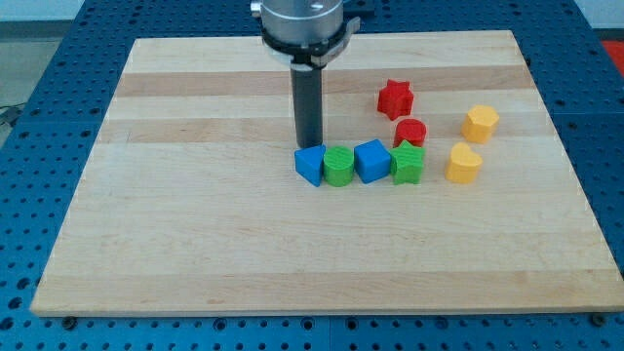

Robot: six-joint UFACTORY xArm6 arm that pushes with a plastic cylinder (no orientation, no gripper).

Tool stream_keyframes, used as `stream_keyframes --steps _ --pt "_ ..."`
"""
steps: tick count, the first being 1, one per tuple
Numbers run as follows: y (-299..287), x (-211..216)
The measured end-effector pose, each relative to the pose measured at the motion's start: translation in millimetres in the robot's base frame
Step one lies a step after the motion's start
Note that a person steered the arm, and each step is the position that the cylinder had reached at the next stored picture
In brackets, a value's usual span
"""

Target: Place the red circle to the bottom right of the red star

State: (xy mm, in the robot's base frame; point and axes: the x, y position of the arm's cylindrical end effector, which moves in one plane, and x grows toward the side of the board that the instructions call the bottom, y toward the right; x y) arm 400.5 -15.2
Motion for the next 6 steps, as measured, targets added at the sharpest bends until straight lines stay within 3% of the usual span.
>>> stream_keyframes --steps 1,6 --pt "36 -2" --pt "58 0"
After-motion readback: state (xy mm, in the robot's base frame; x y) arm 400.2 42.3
